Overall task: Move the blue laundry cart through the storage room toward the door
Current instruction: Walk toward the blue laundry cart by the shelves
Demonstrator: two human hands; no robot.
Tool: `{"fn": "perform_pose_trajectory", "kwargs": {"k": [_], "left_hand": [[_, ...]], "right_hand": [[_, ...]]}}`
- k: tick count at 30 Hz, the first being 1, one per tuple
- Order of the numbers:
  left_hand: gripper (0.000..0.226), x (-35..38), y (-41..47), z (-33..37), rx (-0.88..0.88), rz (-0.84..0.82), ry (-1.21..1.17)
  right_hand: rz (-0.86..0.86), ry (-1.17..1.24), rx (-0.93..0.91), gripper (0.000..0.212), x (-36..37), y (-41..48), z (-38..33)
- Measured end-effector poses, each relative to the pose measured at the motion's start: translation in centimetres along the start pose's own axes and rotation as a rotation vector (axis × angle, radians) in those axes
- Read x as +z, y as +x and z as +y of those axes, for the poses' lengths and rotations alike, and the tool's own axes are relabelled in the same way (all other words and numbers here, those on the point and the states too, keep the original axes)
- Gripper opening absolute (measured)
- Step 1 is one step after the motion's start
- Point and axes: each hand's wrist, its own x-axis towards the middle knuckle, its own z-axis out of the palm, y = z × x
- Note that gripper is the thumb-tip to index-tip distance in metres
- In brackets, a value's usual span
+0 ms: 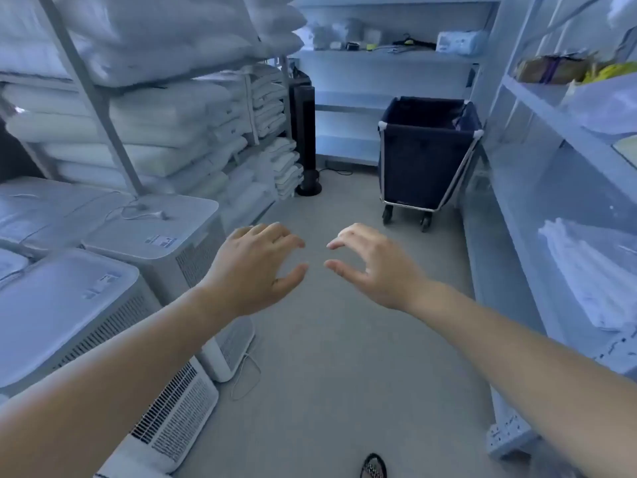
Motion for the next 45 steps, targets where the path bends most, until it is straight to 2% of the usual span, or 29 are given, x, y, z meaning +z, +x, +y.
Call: {"fn": "perform_pose_trajectory", "kwargs": {"k": [12,17,26,39,45], "left_hand": [[0.037,10.6,23.9,4.9,0.110,-0.049,-0.081],[0.036,13.5,30.2,6.9,0.170,-0.081,-0.112],[0.031,19.4,42.1,9.7,0.220,-0.102,-0.252],[0.034,27.9,66.0,6.7,0.272,-0.132,-0.271],[0.034,30.5,73.8,5.0,0.256,-0.159,-0.268]], "right_hand": [[0.009,-0.077,0.220,0.034,-5.2,4.9,22.4],[-0.012,-0.075,0.305,0.034,-6.7,5.8,28.5],[0.062,-0.077,0.450,0.031,-8.5,8.6,38.8],[-0.025,-0.154,0.512,0.035,-10.9,23.3,58.0],[-0.021,-0.107,0.533,0.039,-10.9,28.0,65.0]]}}
